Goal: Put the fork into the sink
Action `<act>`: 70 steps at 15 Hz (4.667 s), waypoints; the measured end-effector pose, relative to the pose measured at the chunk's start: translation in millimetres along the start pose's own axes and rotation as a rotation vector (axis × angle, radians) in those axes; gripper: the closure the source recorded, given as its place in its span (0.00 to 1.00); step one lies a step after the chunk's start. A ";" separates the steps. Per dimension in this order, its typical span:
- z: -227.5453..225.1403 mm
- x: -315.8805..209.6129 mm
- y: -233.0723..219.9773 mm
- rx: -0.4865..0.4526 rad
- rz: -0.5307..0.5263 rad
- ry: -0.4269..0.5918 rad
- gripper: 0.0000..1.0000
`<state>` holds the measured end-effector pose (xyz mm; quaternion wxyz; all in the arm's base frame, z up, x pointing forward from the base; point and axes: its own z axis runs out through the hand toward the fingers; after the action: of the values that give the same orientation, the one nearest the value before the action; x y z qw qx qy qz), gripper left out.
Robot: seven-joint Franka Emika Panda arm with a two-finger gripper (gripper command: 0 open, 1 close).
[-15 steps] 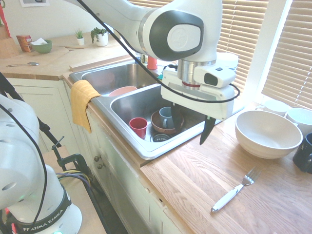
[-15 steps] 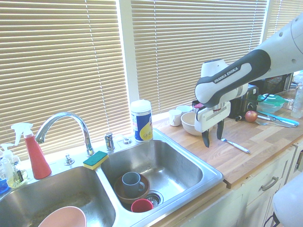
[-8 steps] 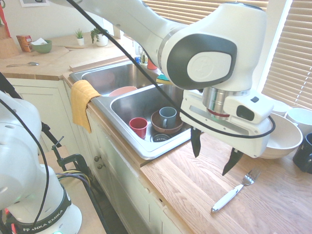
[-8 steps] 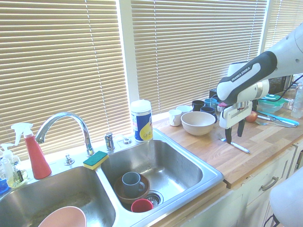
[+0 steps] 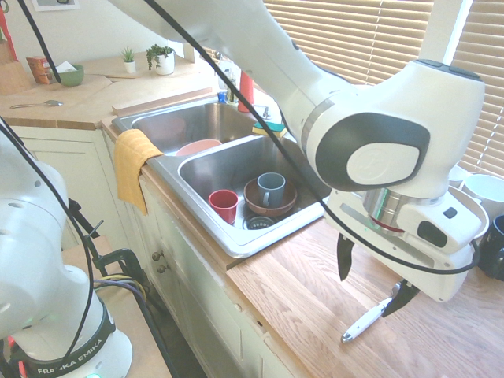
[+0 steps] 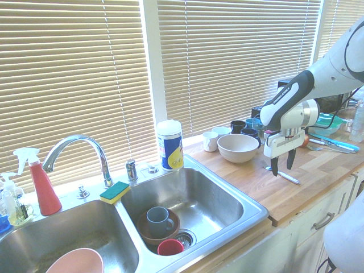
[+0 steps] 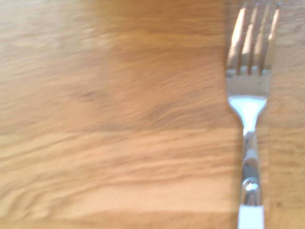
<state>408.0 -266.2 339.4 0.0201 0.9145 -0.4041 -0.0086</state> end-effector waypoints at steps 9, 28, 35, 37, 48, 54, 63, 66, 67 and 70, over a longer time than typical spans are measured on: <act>22.3 11.9 -0.2 0.000 0.019 0.013 1.00; 23.5 14.6 9.8 0.022 0.070 0.043 1.00; 16.6 13.3 11.9 0.036 0.114 0.065 1.00; -4.8 12.3 12.0 0.059 0.130 0.094 1.00; -124.6 -102.9 -143.6 0.134 -0.012 0.175 1.00; -68.2 -202.9 -248.8 0.123 -0.055 0.176 1.00; 67.4 -248.1 -300.9 0.093 0.016 0.117 1.00; 86.4 -244.6 -317.5 0.098 0.036 0.108 1.00; 91.8 -244.2 -322.2 0.099 0.036 0.106 1.00; 113.9 -244.7 -327.7 0.087 0.044 0.095 1.00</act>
<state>481.7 131.8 211.3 -0.0002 0.9047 -0.4229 0.0526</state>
